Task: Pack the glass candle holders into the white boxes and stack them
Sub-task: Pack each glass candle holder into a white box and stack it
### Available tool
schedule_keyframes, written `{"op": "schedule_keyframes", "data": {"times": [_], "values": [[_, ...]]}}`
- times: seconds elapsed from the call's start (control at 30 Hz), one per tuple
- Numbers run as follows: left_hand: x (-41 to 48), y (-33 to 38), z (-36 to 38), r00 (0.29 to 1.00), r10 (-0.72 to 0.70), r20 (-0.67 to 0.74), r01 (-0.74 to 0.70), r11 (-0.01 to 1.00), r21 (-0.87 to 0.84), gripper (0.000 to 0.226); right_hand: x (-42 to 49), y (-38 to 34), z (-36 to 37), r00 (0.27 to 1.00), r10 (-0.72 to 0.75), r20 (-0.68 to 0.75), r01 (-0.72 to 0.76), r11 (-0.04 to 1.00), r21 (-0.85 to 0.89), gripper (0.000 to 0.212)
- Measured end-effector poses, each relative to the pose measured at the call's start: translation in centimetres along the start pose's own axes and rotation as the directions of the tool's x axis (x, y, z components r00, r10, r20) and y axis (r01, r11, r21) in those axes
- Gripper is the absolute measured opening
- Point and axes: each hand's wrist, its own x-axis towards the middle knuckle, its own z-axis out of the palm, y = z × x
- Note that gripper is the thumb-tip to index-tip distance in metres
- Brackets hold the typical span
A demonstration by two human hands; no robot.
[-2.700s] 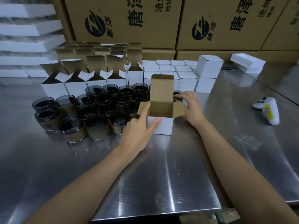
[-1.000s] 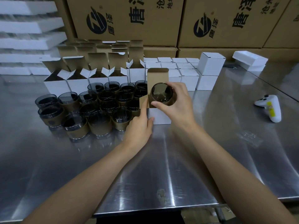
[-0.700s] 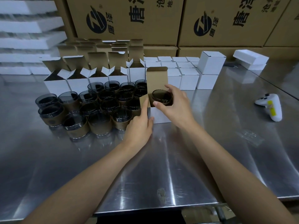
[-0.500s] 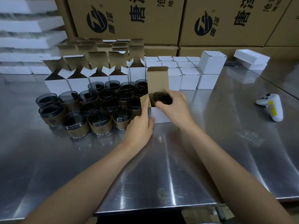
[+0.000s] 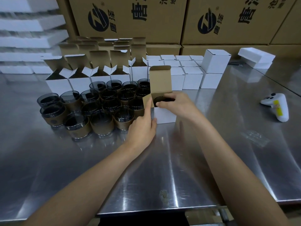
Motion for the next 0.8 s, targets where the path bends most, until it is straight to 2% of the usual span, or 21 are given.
{"op": "schedule_keyframes", "data": {"times": [0.1,0.13,0.2,0.27,0.33,0.37,0.43,0.47,0.5,0.57,0.63,0.8], "values": [[0.0,0.0,0.0,1.0,0.002,0.009,-0.001,1.0,-0.013,0.074,0.0,0.3,0.6,0.998,-0.034,-0.044,0.027,0.988,-0.15,0.039],[0.0,-0.1,0.0,1.0,-0.001,0.014,0.001,1.0,-0.023,0.075,0.0,0.4,0.6,0.996,-0.07,-0.055,0.061,0.986,-0.156,0.036],[0.1,-0.2,0.0,1.0,-0.005,0.027,0.007,0.998,-0.059,0.077,0.1,0.8,0.5,0.98,-0.15,-0.133,0.149,0.989,-0.014,0.028],[0.1,-0.3,0.0,1.0,-0.006,0.02,0.008,0.993,-0.115,0.081,0.0,1.6,0.2,0.945,-0.102,-0.31,0.183,0.952,0.247,0.033],[0.1,-0.4,0.1,1.0,-0.014,-0.005,0.012,0.983,-0.182,0.087,0.2,2.7,-0.3,0.895,0.074,-0.44,0.185,0.836,0.517,0.032],[0.1,-0.5,0.2,1.0,-0.017,-0.012,0.014,0.978,-0.21,0.09,0.4,3.4,-0.5,0.879,0.185,-0.439,0.164,0.748,0.643,0.032],[0.1,-0.5,0.3,1.0,-0.023,-0.014,0.02,0.971,-0.236,0.093,0.8,4.4,-0.7,0.902,0.322,-0.289,0.096,0.503,0.859,0.033],[0.1,-0.5,0.4,1.0,-0.027,-0.013,0.023,0.971,-0.239,0.094,0.9,4.6,-0.6,0.924,0.332,-0.19,0.049,0.388,0.92,0.032],[0.1,-0.5,0.4,0.999,-0.031,-0.013,0.027,0.97,-0.24,0.095,0.9,4.6,-0.4,0.942,0.317,-0.111,0.003,0.321,0.947,0.028],[0.1,-0.4,0.4,0.999,-0.044,-0.01,0.04,0.967,-0.251,0.094,0.9,4.4,0.2,0.968,0.25,-0.019,-0.064,0.32,0.945,0.021],[0.1,-0.3,0.3,0.998,-0.063,0.009,0.063,0.96,-0.273,0.094,0.8,4.1,0.8,0.985,0.17,0.013,-0.08,0.393,0.916,0.025],[0.1,-0.2,0.0,0.996,-0.073,0.044,0.083,0.95,-0.3,0.085,0.9,4.6,1.1,0.999,-0.026,0.024,-0.006,0.552,0.834,0.023]]}}
